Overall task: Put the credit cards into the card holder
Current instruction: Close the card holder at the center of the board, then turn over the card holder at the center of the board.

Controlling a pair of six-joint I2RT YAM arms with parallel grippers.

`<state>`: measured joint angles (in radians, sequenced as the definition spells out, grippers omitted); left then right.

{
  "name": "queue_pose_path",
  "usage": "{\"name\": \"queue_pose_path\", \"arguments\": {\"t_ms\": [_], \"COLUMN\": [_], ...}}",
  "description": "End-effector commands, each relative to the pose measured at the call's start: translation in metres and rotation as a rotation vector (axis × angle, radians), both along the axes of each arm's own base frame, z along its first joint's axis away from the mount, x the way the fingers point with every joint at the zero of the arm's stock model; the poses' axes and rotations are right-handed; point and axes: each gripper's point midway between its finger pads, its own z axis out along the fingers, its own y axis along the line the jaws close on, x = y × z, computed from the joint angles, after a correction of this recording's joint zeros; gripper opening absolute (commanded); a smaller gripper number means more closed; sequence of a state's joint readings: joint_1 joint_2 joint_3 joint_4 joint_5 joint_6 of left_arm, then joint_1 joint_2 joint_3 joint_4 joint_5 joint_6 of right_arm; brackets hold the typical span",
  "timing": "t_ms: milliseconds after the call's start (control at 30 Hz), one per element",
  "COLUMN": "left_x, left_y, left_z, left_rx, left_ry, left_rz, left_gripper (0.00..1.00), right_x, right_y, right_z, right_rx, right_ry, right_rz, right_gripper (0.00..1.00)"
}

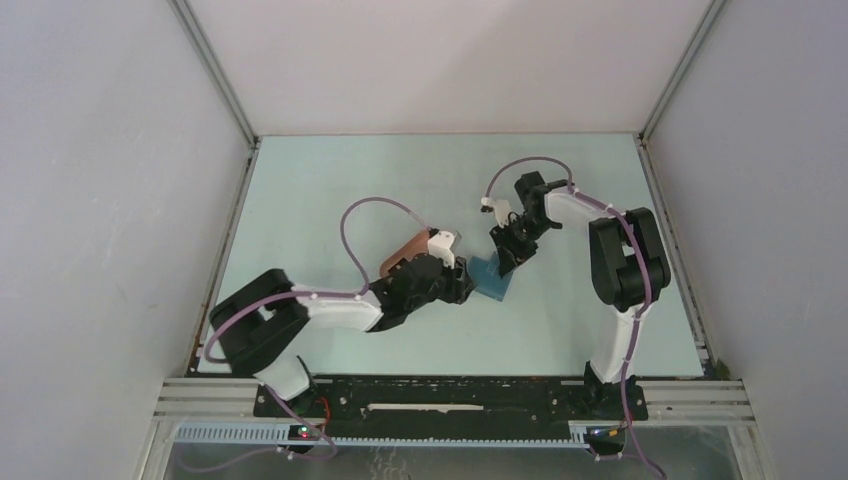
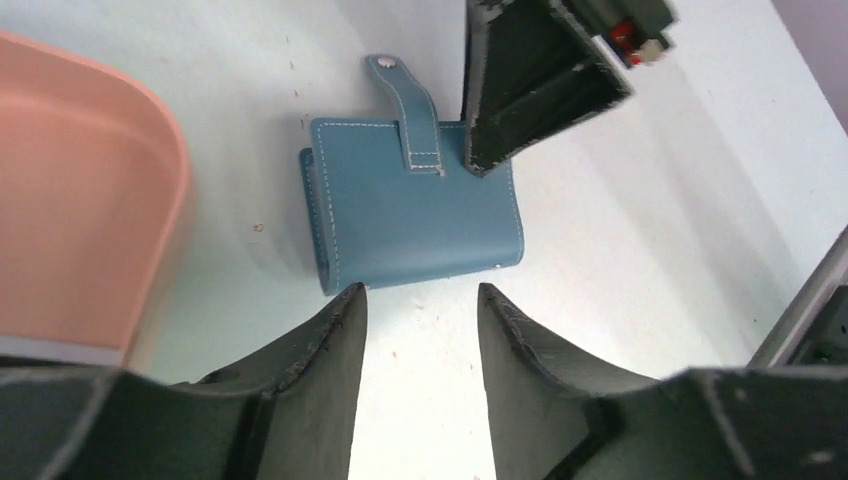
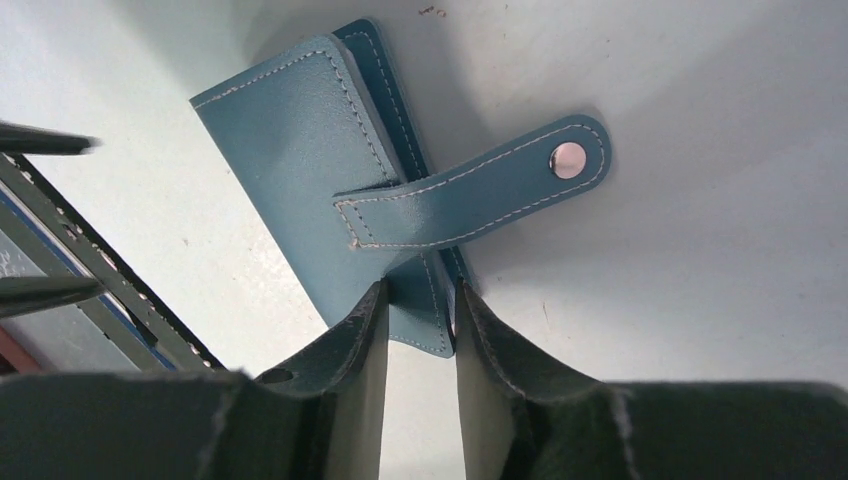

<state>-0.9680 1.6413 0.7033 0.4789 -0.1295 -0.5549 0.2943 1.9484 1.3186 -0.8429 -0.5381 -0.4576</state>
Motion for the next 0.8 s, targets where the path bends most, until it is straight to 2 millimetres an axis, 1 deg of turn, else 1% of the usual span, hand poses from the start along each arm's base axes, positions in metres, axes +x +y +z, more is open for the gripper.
{"name": "queue_pose_path", "arguments": {"t_ms": [0, 100, 167, 300, 400, 467, 533, 600, 667, 767], "left_x": [-0.011, -0.033, -0.043, -0.057, -0.066, -0.072, -0.072, -0.073, -0.076, -0.078], "left_y": [0.012, 0.017, 0.021, 0.027, 0.031, 0.035, 0.039, 0.039, 0.034, 0.019], "left_z": [0.051, 0.055, 0.055, 0.052, 0.050, 0.044, 0.034, 0.024, 0.016, 0.010], "left_rx": [0.058, 0.216, 0.286, 0.334, 0.338, 0.359, 0.410, 0.455, 0.485, 0.538], "left_ry": [-0.301, -0.505, -0.613, -0.765, -0.854, -0.920, -0.944, -0.946, -0.956, -0.989], "left_rz": [-0.089, -0.180, -0.251, -0.395, -0.463, -0.495, -0.494, -0.502, -0.516, -0.537], "left_gripper": [0.51, 0.57, 0.59, 0.61, 0.61, 0.62, 0.65, 0.67, 0.72, 0.76], "right_x": [0.005, -0.002, -0.004, -0.017, -0.028, -0.037, -0.046, -0.057, -0.067, -0.076], "right_y": [-0.006, -0.004, -0.003, 0.005, 0.010, 0.017, 0.024, 0.029, 0.033, 0.035], "right_z": [-0.012, -0.013, -0.016, -0.023, -0.028, -0.026, -0.024, -0.025, -0.026, -0.028], "right_rx": [-0.059, -0.087, -0.115, -0.164, -0.215, -0.217, -0.223, -0.221, -0.220, -0.211], "right_ry": [0.001, 0.004, -0.011, 0.009, 0.008, 0.008, 0.011, 0.030, 0.054, 0.089], "right_rz": [0.040, 0.102, 0.149, 0.266, 0.356, 0.411, 0.458, 0.499, 0.525, 0.544], "right_gripper": [0.32, 0.30, 0.30, 0.25, 0.24, 0.24, 0.24, 0.24, 0.24, 0.24]}}
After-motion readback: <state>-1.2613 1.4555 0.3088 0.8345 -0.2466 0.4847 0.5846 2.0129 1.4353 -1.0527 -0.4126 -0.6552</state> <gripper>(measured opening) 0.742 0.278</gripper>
